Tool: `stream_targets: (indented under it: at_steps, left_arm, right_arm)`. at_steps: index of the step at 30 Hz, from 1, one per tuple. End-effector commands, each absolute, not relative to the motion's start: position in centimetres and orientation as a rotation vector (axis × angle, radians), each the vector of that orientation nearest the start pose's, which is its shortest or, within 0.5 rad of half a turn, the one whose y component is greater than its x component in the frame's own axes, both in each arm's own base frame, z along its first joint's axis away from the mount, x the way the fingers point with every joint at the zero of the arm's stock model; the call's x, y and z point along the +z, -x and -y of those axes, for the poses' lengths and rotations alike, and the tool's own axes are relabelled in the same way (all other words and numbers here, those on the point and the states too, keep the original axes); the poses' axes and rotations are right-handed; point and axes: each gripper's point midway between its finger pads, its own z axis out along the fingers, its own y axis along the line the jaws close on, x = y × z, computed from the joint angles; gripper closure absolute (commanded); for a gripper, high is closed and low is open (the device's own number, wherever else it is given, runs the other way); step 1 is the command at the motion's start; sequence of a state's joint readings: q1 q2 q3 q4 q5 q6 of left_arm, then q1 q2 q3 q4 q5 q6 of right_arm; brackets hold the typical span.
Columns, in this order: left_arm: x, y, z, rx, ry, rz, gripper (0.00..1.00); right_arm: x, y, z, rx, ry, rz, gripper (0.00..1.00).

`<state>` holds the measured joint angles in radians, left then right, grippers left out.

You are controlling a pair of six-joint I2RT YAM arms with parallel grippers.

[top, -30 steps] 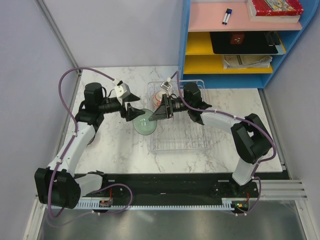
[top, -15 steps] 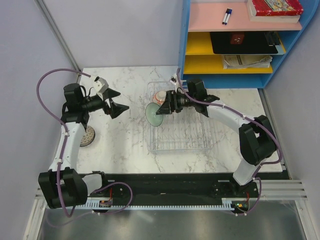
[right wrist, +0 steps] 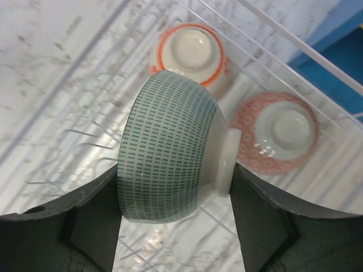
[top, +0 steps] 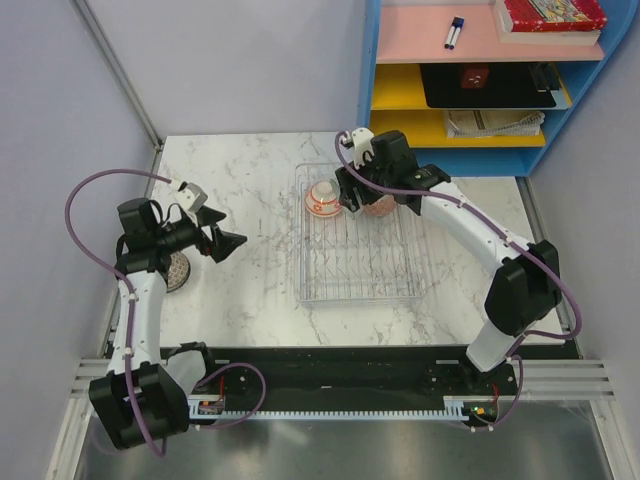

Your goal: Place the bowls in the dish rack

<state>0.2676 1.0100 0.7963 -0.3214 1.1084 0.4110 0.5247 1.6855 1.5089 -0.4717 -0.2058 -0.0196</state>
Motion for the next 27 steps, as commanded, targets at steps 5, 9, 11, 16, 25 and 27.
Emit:
stream_targets:
  at_steps: [5,9,11,16,25,27]
  left_arm:
    - [21.8,-28.5,6.6,-0.646,-0.717,-1.716,0.02]
    - [21.5,-28.6,6.6,-0.665,-0.708,-1.725,0.02]
    - [21.3,-28.7,6.7,-0.671,-0.708,-1.727,0.02]
    - [21.1,-28.7,6.7,-0.679,-0.703,-1.731,0.02]
    - [20.7,-29.0,6.6,-0.683,-0.698,-1.737,0.02]
    - [20.7,-28.9,6.6,-0.686,-0.698,-1.739,0.02]
  right_arm:
    - [20.7,-41.1,-23.7,-0.096,1.012,-2.018,1.00]
    - [19.2,-41.7,-23.5,-0.209,1.100,-2.007,1.00]
    - [18.7,-41.9,-23.5,-0.262,1.139,-1.994,1.00]
    - [16.4,-42.3,-23.7,-0.352,1.231,-1.993,1.00]
    - [14.0,-42.4,-25.0,-0.429,1.364,-1.959,1.00]
    - [13.6,-42.5,-25.4,-0.433,1.378,-1.950,1.00]
